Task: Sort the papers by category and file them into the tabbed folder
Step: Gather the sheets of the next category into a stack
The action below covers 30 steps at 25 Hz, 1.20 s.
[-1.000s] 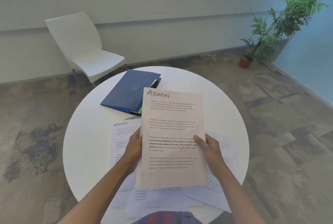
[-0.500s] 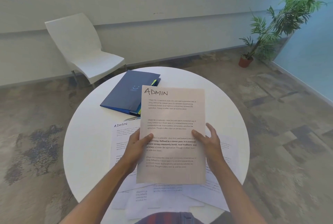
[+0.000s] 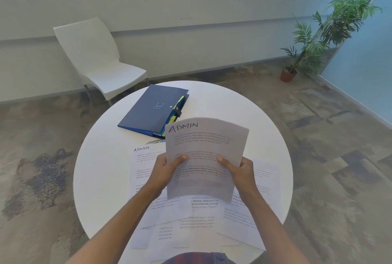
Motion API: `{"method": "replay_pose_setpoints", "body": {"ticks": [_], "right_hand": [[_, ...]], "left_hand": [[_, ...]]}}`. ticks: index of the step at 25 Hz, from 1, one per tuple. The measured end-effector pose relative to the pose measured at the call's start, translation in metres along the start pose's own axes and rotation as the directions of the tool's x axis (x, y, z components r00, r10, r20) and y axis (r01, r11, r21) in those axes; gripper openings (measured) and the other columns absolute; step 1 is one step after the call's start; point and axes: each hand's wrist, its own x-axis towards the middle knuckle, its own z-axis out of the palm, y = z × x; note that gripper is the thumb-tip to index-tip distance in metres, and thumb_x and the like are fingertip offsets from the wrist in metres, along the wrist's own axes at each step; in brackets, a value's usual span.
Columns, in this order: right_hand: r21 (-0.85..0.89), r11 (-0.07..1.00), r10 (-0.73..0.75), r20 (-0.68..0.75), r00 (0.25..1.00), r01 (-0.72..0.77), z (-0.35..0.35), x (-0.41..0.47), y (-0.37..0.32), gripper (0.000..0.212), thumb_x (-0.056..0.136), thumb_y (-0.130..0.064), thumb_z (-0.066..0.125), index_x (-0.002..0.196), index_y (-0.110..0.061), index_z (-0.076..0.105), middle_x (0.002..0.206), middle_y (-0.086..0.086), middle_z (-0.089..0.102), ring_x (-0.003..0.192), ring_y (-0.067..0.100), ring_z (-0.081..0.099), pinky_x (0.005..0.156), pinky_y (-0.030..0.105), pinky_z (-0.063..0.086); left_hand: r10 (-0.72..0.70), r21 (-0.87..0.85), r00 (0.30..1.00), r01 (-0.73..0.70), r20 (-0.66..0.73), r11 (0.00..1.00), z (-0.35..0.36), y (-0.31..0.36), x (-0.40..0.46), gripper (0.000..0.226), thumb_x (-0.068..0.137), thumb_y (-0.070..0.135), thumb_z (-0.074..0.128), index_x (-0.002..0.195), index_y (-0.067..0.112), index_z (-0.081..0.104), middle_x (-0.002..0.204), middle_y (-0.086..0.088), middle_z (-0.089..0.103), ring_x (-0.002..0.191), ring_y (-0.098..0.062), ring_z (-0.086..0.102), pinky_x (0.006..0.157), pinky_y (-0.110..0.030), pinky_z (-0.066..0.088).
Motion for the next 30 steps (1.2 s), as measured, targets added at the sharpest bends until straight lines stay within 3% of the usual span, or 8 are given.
{"method": "replay_pose_setpoints", "body": {"ticks": [3, 6, 11, 15, 20, 26, 28, 30], "right_hand": [[-0.045, 0.998, -0.054, -0.012, 0.998, 0.054, 0.000, -0.002, -0.002, 0.009, 0.085, -0.014, 0.076, 0.093, -0.015, 0.075, 0.084, -0.002, 0.078, 0.071, 0.012, 0.074, 0.058, 0.022, 0.057], [-0.066, 0.995, -0.082, -0.028, 0.996, 0.080, 0.001, -0.003, -0.004, 0.012, 0.085, -0.017, 0.076, 0.096, -0.011, 0.074, 0.085, 0.003, 0.077, 0.067, 0.012, 0.073, 0.056, 0.024, 0.057], [-0.067, 0.995, -0.081, -0.009, 0.997, 0.080, -0.002, -0.003, -0.001, 0.021, 0.083, -0.017, 0.078, 0.103, -0.012, 0.072, 0.092, 0.005, 0.076, 0.076, 0.017, 0.074, 0.061, 0.028, 0.060], [-0.234, 0.972, -0.017, 0.086, 0.996, 0.036, -0.010, -0.002, 0.018, 0.019, 0.086, -0.022, 0.076, 0.104, -0.020, 0.072, 0.099, 0.000, 0.077, 0.089, 0.022, 0.074, 0.077, 0.039, 0.063], [-0.311, 0.949, -0.014, 0.122, 0.992, 0.051, -0.011, -0.001, 0.023, 0.016, 0.092, -0.026, 0.069, 0.093, -0.012, 0.078, 0.089, -0.001, 0.079, 0.081, 0.018, 0.076, 0.072, 0.036, 0.062], [-0.351, 0.936, 0.026, 0.092, 0.995, 0.008, -0.003, 0.003, 0.029, 0.019, 0.094, -0.030, 0.065, 0.091, -0.014, 0.076, 0.085, -0.002, 0.079, 0.078, 0.017, 0.076, 0.070, 0.036, 0.061], [-0.376, 0.927, 0.033, 0.051, 0.998, -0.011, -0.005, 0.005, 0.033, 0.019, 0.094, -0.029, 0.066, 0.091, -0.014, 0.077, 0.083, -0.003, 0.079, 0.077, 0.016, 0.075, 0.067, 0.033, 0.058], [-0.395, 0.918, 0.036, -0.003, 0.999, -0.034, -0.010, 0.005, 0.037, 0.019, 0.093, -0.030, 0.066, 0.091, -0.015, 0.077, 0.082, -0.003, 0.078, 0.076, 0.016, 0.075, 0.064, 0.029, 0.054]], "left_hand": [[0.004, 0.027, 1.000, -0.004, -0.006, 1.000, -0.004, -0.002, 0.002, 0.022, 0.087, 0.027, 0.070, 0.107, 0.021, 0.070, 0.096, 0.001, 0.077, 0.089, -0.026, 0.073, 0.079, -0.045, 0.060], [0.037, 0.038, 0.999, -0.036, -0.023, 0.999, -0.001, 0.000, 0.002, 0.016, 0.090, 0.020, 0.067, 0.105, 0.025, 0.070, 0.093, 0.004, 0.077, 0.085, -0.022, 0.073, 0.076, -0.041, 0.061], [0.070, 0.056, 0.997, -0.068, -0.038, 0.996, 0.000, -0.002, 0.005, 0.019, 0.089, 0.023, 0.069, 0.106, 0.031, 0.070, 0.094, 0.008, 0.076, 0.085, -0.020, 0.073, 0.072, -0.036, 0.061], [0.014, 0.086, 0.999, -0.010, -0.036, 0.996, -0.001, -0.017, 0.002, 0.017, 0.090, 0.023, 0.067, 0.105, 0.032, 0.067, 0.093, 0.010, 0.076, 0.086, -0.016, 0.072, 0.069, -0.029, 0.060], [0.016, -0.060, 0.986, -0.026, -0.164, 0.998, -0.010, -0.009, 0.011, 0.013, 0.089, 0.015, 0.068, 0.101, 0.011, 0.070, 0.091, -0.003, 0.078, 0.082, -0.024, 0.075, 0.072, -0.040, 0.061], [-0.195, -0.182, 0.973, 0.171, -0.124, 0.968, -0.021, -0.007, 0.029, 0.023, 0.086, 0.010, 0.071, 0.108, 0.009, 0.067, 0.098, -0.009, 0.077, 0.087, -0.028, 0.074, 0.077, -0.044, 0.059], [-0.270, -0.153, 0.952, 0.249, -0.141, 0.956, -0.026, -0.018, 0.034, 0.021, 0.092, 0.024, 0.066, 0.107, 0.010, 0.068, 0.098, -0.008, 0.077, 0.089, -0.028, 0.073, 0.078, -0.042, 0.059], [-0.327, -0.050, 0.902, 0.327, -0.282, 0.944, -0.034, -0.038, 0.037, 0.035, 0.097, 0.042, 0.053, 0.103, 0.010, 0.066, 0.096, -0.008, 0.075, 0.091, -0.028, 0.071, 0.083, -0.043, 0.056]]}}
